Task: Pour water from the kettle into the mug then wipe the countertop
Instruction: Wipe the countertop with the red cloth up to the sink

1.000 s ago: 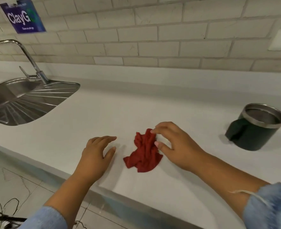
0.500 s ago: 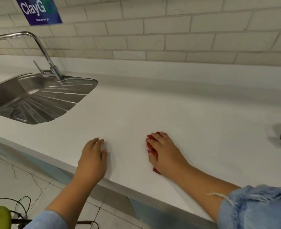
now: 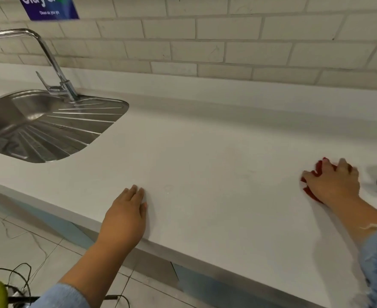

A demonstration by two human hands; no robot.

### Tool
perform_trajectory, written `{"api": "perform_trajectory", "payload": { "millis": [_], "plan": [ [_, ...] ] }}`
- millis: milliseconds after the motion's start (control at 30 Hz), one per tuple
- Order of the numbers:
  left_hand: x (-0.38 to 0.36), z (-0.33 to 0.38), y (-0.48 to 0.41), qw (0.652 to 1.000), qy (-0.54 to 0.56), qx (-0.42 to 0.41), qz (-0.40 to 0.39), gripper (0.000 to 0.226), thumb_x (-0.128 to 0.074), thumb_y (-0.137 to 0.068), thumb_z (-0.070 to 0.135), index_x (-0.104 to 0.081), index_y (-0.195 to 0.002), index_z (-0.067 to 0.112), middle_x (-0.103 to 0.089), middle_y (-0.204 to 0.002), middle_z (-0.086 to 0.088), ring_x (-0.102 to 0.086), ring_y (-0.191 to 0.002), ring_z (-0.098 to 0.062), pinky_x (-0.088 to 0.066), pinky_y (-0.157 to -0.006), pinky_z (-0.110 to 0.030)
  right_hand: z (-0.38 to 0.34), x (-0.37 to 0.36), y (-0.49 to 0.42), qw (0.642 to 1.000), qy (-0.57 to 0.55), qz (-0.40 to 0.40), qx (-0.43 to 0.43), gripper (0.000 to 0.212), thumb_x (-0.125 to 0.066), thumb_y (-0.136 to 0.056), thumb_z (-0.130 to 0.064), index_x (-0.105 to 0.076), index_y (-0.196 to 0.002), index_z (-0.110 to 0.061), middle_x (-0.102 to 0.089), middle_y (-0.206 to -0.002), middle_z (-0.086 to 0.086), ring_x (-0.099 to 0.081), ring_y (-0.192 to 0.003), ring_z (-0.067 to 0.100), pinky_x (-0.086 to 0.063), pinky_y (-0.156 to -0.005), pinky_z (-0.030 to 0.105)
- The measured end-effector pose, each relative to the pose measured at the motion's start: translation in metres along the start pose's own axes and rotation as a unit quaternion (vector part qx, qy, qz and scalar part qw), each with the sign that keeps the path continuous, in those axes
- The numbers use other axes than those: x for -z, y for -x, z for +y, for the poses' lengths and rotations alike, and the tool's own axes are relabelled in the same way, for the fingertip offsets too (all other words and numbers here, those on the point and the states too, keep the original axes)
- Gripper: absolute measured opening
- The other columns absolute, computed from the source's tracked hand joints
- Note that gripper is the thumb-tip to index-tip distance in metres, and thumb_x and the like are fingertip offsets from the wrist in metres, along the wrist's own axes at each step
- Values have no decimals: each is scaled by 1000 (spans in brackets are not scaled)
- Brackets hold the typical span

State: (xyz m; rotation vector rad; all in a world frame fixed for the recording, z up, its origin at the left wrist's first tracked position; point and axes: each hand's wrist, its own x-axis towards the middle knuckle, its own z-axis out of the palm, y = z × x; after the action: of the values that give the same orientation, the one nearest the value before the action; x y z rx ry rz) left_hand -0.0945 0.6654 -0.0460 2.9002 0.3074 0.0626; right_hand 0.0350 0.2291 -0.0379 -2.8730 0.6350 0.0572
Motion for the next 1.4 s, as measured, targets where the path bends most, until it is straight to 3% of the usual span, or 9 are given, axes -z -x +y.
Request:
{"api": "perform_trajectory", "payload": {
  "millis": [133, 400, 533, 633, 767, 900, 967, 1167, 1400],
  "plan": [
    [0, -4, 0, 1000, -1, -9, 3, 49, -30, -98, 37, -32, -143, 18, -29, -154, -2, -25, -142, -23, -26, -114, -38, -52, -16, 10, 994, 46, 24, 91, 72, -32, -88, -60, -27, -147, -18, -14, -156, 21, -10, -142, 37, -8, -118, 42],
    [2, -9, 0, 1000, -6, -26, -1, 51, -31, -97, 41, -31, -144, 20, -29, -154, -1, -27, -141, -22, -26, -113, -36, -158, -37, 72, 912, -209, -33, 351, 39, -52, -90, -9, -57, -128, -14, -49, -142, 3, -41, -130, 16, -23, -112, 22],
    [4, -12, -2, 999, -4, -34, -3, 51, -33, -96, 42, -33, -143, 22, -31, -152, 0, -30, -139, -21, -28, -112, -35, -151, -23, 59, 851, -475, -84, 208, 29, -51, -89, 0, -67, -111, -10, -67, -117, 10, -59, -68, -9, -50, -68, 12],
    [7, -11, -3, 1000, -8, -30, 1, 50, -38, -95, 43, -39, -140, 22, -38, -149, 1, -35, -135, -22, -32, -109, -36, -109, -1, 16, 843, -530, 21, 87, 27, -51, -91, -3, -62, -116, -5, -64, -119, 20, -59, -84, 13, -48, -93, 34],
    [12, -8, -14, 999, -10, -22, 23, 39, -48, -92, 37, -57, -126, 21, -55, -134, 1, -49, -122, -23, -41, -98, -34, -31, 24, -43, 913, -377, 140, -72, 37, -57, -89, -12, -55, -122, 3, -56, -129, 24, -55, -114, 36, -36, -97, 26],
    [16, -8, -34, 1000, 18, 13, 19, 39, -49, -91, 33, -55, -128, 20, -50, -139, 0, -43, -128, -22, -40, -102, -36, 0, 11, -78, 983, -110, 93, -110, 37, -57, -82, -19, -55, -108, 8, -46, -126, 30, -38, -120, 49, -33, -103, 57],
    [16, -6, -40, 999, 5, 47, -4, 48, -44, -93, 37, -41, -138, 21, -35, -150, 0, -32, -137, -22, -33, -108, -38, -19, 7, -87, 984, -79, 88, -135, 52, -46, -84, -32, -48, -121, 4, -39, -135, 23, -30, -127, 44, -27, -107, 55],
    [15, -1, -44, 997, -19, 70, -19, 52, -35, -95, 42, -29, -145, 26, -23, -155, 5, -22, -142, -17, -30, -110, -33, -142, -17, -74, 973, -34, 50, 221, 57, -35, -95, -40, -38, -141, -6, -33, -150, 17, -23, -139, 32, -15, -115, 38],
    [17, -5, -42, 997, 1, 77, -20, 53, -40, -93, 45, -30, -143, 32, -23, -155, 10, -19, -143, -15, -30, -110, -34, -226, -52, -13, 863, -232, -100, 438, 38, -50, -90, -9, -59, -126, -14, -49, -141, -2, -39, -132, 16, -23, -110, 21]
  ]
}}
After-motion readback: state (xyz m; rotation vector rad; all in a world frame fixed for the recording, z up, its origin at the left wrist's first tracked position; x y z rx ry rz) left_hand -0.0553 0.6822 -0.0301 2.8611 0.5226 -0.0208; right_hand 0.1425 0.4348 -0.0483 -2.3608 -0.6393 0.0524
